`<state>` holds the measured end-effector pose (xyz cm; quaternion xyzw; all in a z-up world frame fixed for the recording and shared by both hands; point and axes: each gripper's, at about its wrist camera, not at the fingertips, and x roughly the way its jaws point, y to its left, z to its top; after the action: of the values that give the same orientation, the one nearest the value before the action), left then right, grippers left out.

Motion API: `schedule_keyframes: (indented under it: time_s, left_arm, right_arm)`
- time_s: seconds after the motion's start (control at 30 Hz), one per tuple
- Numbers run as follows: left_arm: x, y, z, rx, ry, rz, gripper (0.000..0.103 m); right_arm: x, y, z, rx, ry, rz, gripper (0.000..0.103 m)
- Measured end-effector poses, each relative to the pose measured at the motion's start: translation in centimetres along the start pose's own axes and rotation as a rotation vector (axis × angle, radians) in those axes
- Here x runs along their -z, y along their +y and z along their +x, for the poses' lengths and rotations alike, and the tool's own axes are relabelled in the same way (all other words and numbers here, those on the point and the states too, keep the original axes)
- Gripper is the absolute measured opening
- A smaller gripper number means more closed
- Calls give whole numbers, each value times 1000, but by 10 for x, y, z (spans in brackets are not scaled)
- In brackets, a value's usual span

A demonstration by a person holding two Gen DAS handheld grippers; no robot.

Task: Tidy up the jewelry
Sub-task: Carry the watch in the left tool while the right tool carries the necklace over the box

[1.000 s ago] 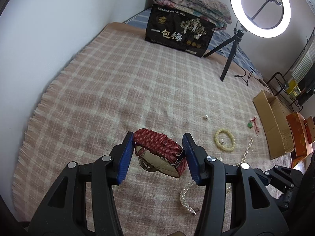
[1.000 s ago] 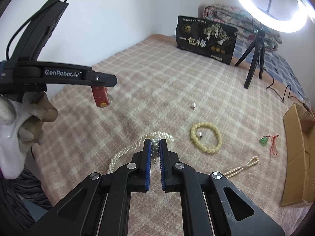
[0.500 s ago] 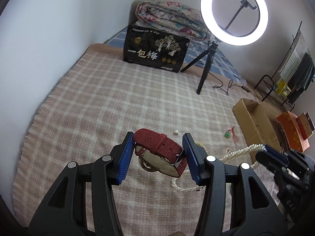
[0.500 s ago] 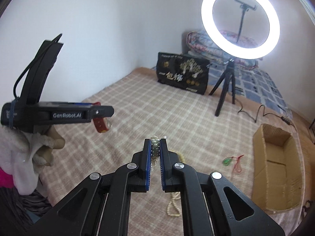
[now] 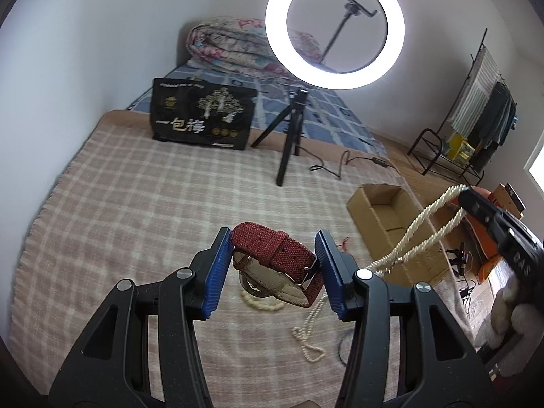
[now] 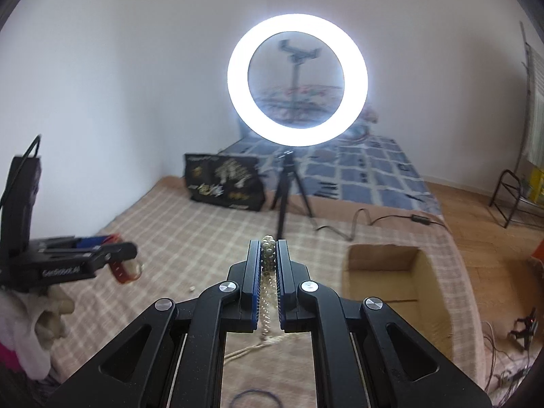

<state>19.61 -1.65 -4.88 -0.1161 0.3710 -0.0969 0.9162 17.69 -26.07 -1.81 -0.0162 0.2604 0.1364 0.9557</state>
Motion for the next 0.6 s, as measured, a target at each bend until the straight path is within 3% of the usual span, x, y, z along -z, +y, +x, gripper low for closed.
schedule_keyframes:
  time_s: [0.27, 0.6]
  left_arm:
    - [-9, -46, 21, 63, 21, 55, 51]
    - [-14, -111, 70, 146, 102, 151, 51]
  right_arm:
    - [-10, -61, -15, 117, -43, 75, 6]
    - [22, -131, -10, 235, 46, 135, 6]
